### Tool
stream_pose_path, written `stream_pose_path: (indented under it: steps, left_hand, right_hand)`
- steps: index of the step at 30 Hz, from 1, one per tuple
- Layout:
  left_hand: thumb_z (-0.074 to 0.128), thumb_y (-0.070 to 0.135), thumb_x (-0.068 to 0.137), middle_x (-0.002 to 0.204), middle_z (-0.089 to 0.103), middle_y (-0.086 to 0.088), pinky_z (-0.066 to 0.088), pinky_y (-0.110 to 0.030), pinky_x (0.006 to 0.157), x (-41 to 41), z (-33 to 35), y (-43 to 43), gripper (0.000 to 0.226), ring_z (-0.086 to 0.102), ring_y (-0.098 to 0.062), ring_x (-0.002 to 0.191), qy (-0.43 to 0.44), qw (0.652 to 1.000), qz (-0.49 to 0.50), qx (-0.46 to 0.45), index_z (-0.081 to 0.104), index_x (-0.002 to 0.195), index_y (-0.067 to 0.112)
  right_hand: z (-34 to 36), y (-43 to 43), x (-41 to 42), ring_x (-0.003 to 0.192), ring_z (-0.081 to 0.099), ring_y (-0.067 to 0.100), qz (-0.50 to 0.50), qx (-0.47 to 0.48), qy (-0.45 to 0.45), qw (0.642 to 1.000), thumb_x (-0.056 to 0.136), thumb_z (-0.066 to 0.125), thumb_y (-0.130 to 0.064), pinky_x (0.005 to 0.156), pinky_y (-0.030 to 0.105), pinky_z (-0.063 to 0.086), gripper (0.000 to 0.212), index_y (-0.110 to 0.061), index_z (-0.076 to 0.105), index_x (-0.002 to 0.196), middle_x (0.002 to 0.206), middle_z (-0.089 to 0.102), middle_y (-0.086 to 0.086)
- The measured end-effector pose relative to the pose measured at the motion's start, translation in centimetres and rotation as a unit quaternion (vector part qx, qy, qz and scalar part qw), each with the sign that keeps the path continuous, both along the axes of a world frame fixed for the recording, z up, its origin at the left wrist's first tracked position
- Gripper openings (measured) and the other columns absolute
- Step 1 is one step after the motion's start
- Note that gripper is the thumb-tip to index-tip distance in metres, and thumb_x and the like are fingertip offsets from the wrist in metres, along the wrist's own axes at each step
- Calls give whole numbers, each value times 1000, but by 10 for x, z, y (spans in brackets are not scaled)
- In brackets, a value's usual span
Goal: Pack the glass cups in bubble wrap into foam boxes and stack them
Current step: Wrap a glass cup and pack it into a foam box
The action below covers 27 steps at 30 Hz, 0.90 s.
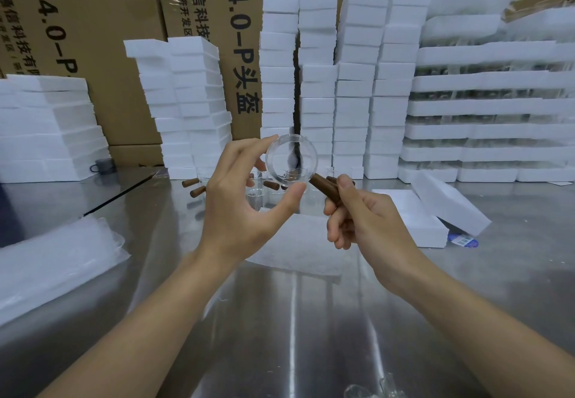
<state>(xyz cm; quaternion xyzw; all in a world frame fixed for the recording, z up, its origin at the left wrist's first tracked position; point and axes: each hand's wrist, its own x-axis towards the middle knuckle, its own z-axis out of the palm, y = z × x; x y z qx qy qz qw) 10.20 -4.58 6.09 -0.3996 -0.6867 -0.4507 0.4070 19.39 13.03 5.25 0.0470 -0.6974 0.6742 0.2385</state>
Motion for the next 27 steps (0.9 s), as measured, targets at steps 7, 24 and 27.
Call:
stream_pose_path:
  steps: [7,24,27]
  left_hand:
    - [81,43,88,126,62,-3,44,-14,86,2,1,1,62,59,-7,101,9,1000,4,3,67,138,10]
    - [77,36,89,141,58,15,47,-11,88,-9,-7,1,68,63,-9,120,-45,994,-53,-81,56,152,24]
    - [78,54,85,134,60,23,54,-15,84,-12,-12,4,70,66,-7,117,-124,986,-71,-80,53,150,39]
  right_hand:
    - [0,2,0,49,54,17,3,-3,2,1000,102,45,-63,50,20,45,58,-26,72,66,59,65,12]
    - [-10,18,-9,64,63,17,52,12,-16,998,104,61,-37,54,23,46,23,-23,78,99,88,73,3]
    - [-15,21,-11,59,65,18,-17,73,15,997,105,62,-31,53,23,46,15,-29,75,97,86,74,1]
